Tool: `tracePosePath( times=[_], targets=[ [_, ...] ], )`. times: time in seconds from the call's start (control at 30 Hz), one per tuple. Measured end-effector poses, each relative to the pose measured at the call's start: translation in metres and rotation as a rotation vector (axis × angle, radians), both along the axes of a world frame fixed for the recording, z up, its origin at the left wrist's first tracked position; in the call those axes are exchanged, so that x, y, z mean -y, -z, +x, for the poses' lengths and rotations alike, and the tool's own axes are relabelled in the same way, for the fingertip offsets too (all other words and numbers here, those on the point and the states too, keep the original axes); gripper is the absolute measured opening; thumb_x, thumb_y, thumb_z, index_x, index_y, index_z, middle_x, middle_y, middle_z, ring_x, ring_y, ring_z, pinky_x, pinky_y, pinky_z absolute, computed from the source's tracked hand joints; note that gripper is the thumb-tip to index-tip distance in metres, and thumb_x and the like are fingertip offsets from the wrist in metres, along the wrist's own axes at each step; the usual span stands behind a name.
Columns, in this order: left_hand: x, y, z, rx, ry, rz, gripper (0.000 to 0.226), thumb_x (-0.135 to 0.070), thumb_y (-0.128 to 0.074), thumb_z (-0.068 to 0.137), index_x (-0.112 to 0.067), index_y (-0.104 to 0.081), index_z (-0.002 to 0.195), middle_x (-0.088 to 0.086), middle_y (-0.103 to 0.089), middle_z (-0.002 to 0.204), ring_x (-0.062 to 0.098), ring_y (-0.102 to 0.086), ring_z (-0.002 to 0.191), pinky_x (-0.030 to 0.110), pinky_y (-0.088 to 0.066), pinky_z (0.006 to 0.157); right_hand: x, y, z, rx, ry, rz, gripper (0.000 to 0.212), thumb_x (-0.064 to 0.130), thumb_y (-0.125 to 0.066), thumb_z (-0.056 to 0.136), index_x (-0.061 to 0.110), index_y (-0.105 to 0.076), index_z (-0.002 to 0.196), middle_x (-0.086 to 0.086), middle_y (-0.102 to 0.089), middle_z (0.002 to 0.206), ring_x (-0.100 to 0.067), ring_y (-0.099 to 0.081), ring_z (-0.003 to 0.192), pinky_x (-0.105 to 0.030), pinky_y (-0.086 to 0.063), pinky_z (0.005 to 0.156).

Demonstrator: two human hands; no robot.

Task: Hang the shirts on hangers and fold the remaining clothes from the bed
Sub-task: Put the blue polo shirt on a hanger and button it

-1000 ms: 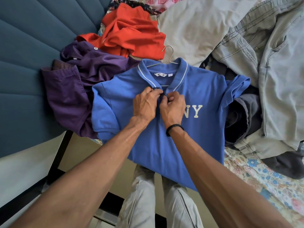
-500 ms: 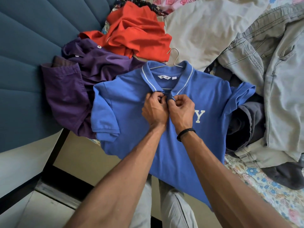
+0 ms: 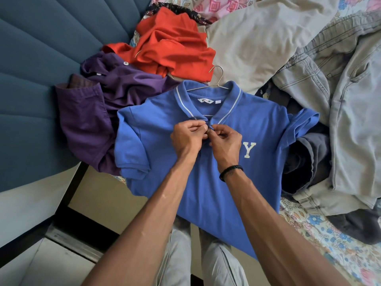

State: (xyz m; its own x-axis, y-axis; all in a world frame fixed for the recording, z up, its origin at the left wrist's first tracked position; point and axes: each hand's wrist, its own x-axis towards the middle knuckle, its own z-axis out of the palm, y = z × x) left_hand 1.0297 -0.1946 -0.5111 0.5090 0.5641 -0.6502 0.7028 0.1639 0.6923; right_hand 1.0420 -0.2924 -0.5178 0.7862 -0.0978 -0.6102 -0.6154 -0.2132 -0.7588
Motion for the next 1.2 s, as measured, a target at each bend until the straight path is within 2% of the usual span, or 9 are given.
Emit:
tracePosePath(
  times=[0.07, 0.17, 0.43, 0.53, 0.7, 0.83, 0.97, 1.07, 1.2],
  targets=[
    [0.001, 0.0, 0.002, -0.028, -0.036, -0.059, 0.013, -0.007, -0.076, 0.087, -0.015, -0.08, 0.096, 0.005, -0.079, 0.08, 0.011, -0.072, 0.061, 0.035, -0.064, 0.075, 0.0, -0.001, -0.001, -0.026, 0.055, 0.092, 0.01, 0.005, -0.077, 0.089, 0.014, -0.075, 0.085, 0.005, -0.072, 0.067, -0.009, -0.069, 0.065, -0.026, -0.055, 0.064],
    [0.003, 0.001, 0.004, -0.055, -0.134, -0.158, 0.015, -0.004, -0.073, 0.089, -0.008, -0.079, 0.102, 0.006, -0.077, 0.08, 0.006, -0.061, 0.053, 0.027, -0.059, 0.066, 0.0, -0.001, -0.004, -0.071, 0.134, 0.193, 0.008, 0.007, -0.081, 0.087, 0.013, -0.077, 0.087, 0.003, -0.074, 0.073, -0.013, -0.071, 0.073, -0.026, -0.055, 0.068],
    [-0.011, -0.01, 0.013, -0.167, -0.162, -0.341, 0.013, 0.0, -0.072, 0.091, -0.01, -0.077, 0.098, -0.005, -0.064, 0.06, 0.001, -0.047, 0.039, 0.018, -0.052, 0.055, 0.003, 0.001, -0.006, -0.085, 0.087, 0.195, 0.007, 0.012, -0.078, 0.09, 0.012, -0.082, 0.097, -0.01, -0.078, 0.099, -0.019, -0.073, 0.085, -0.031, -0.059, 0.078],
    [-0.015, -0.012, 0.019, -0.191, -0.12, -0.33, 0.016, 0.001, -0.071, 0.089, -0.013, -0.077, 0.088, 0.001, -0.064, 0.065, 0.003, -0.047, 0.041, 0.019, -0.051, 0.052, 0.003, -0.005, -0.005, -0.244, 0.219, 0.399, 0.013, 0.012, -0.072, 0.095, 0.003, -0.079, 0.102, -0.007, -0.072, 0.089, -0.017, -0.067, 0.082, -0.031, -0.057, 0.08],
    [-0.016, -0.013, 0.019, -0.175, 0.026, -0.249, 0.019, -0.009, -0.074, 0.089, -0.021, -0.075, 0.075, 0.006, -0.069, 0.072, 0.013, -0.057, 0.057, 0.03, -0.061, 0.07, -0.002, -0.004, -0.003, -0.417, 0.381, 0.501, 0.003, 0.008, -0.072, 0.095, 0.01, -0.075, 0.095, -0.005, -0.071, 0.083, -0.014, -0.062, 0.071, -0.025, -0.057, 0.071],
    [-0.02, -0.01, 0.013, -0.083, 0.237, -0.076, 0.02, -0.038, -0.086, 0.079, -0.019, -0.081, 0.084, -0.008, -0.076, 0.077, -0.001, -0.068, 0.065, 0.014, -0.056, 0.07, -0.011, -0.005, 0.004, -0.414, 0.358, 0.395, 0.004, 0.005, -0.076, 0.092, 0.007, -0.075, 0.089, -0.005, -0.071, 0.076, -0.011, -0.06, 0.062, -0.025, -0.054, 0.068],
    [-0.022, -0.008, 0.012, 0.025, 0.392, 0.189, 0.01, -0.022, -0.079, 0.085, -0.016, -0.082, 0.091, -0.005, -0.079, 0.085, -0.015, -0.062, 0.065, 0.002, -0.044, 0.066, -0.014, -0.008, 0.004, -0.42, 0.333, 0.391, 0.006, 0.003, -0.071, 0.094, 0.006, -0.074, 0.09, -0.004, -0.068, 0.077, -0.009, -0.053, 0.057, -0.023, -0.053, 0.063],
    [-0.021, -0.004, 0.007, 0.144, 0.354, 0.253, 0.007, -0.018, -0.074, 0.088, -0.016, -0.081, 0.089, -0.01, -0.076, 0.08, -0.01, -0.067, 0.073, 0.014, -0.053, 0.073, -0.006, -0.008, 0.007, -0.477, 0.304, 0.487, 0.01, 0.007, -0.069, 0.096, 0.007, -0.075, 0.103, 0.001, -0.067, 0.08, -0.009, -0.052, 0.06, -0.026, -0.054, 0.069],
    [-0.019, -0.001, -0.001, 0.234, 0.35, 0.25, 0.006, -0.016, -0.072, 0.09, -0.013, -0.078, 0.089, -0.011, -0.075, 0.081, -0.002, -0.069, 0.077, 0.02, -0.055, 0.076, 0.008, -0.007, 0.012, -0.603, 0.293, 0.622, 0.009, 0.012, -0.066, 0.1, 0.012, -0.075, 0.1, 0.004, -0.065, 0.08, -0.007, -0.057, 0.067, -0.025, -0.057, 0.074]
  ],
)
